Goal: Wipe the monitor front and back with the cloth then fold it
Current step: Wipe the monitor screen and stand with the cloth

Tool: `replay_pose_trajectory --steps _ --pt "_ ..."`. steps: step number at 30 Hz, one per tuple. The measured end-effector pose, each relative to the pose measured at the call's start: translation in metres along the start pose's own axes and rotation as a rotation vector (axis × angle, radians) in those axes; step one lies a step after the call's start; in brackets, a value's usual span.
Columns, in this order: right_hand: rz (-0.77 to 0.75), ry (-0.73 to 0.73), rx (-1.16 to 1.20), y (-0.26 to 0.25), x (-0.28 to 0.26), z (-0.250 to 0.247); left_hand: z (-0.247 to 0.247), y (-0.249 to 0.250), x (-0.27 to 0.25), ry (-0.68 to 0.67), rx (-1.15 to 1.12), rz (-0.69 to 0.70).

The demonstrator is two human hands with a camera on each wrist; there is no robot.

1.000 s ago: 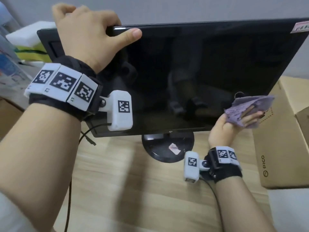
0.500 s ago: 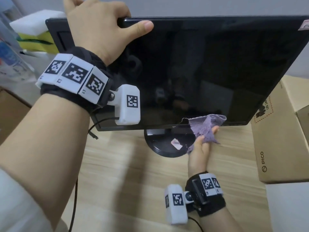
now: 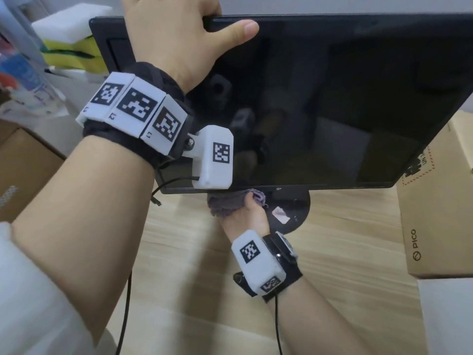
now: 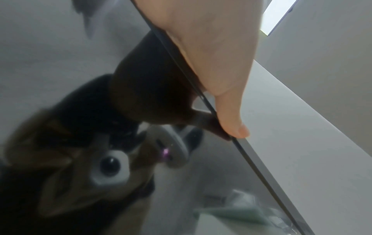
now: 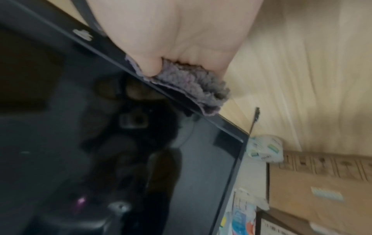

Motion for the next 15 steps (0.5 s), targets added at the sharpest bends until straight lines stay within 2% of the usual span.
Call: replay_pose_trajectory --steps 1,2,3,5,6,8,9,11,13,14,15 --pt "-0.058 -0.068 -0.17 -0.005 0.003 -0.005 0.0 0.0 0.001 0.03 0.004 0.021" --pt "-0.017 -0.041 -0.096 -0.011 0.01 -0.015 0.002 -0.001 0.002 0.028 0.005 0.016" --pt "-0.047 -0.011 -0.079 -0.022 0.009 -0.022 0.004 -0.003 0.002 0.054 0.005 0.037" --pt "-0.272 0.041 -0.089 -0.059 0.018 -0.042 0.005 -0.003 0.0 0.053 -0.035 0.03" --pt "-0.355 0.081 -0.172 -0.078 0.023 -0.051 0.005 -0.003 -0.001 0.042 -0.049 0.024" --pt "-0.566 0.214 -0.494 -0.111 0.025 -0.059 0.007 -0.001 -0.001 0.039 -0.08 0.028" --pt "-0.652 0.227 -0.648 -0.12 0.032 -0.059 0.007 -0.001 -0.002 0.044 -0.086 0.026" --pt "-0.672 0.194 -0.975 -0.114 0.047 -0.051 0.009 -0.003 -0.002 0.043 -0.093 0.024" --pt "-0.539 0.151 -1.462 -0.086 0.058 -0.043 0.011 -0.004 -0.003 0.025 -0.128 0.008" --pt "-0.555 0.102 -1.679 -0.072 0.062 -0.041 0.01 -0.004 -0.004 0.021 -0.156 0.001" --pt "-0.602 0.077 -1.801 -0.063 0.063 -0.038 0.011 -0.005 -0.004 0.016 -0.182 -0.003"
Point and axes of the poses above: each hand's wrist, its own x-axis towards the middle knuckle, its own z-axis out of the palm, y = z × x, the point moved 2 cm from there along x, towards the middle knuckle, and after that the axes turned 14 degrees about x, right-handed, at the moved point
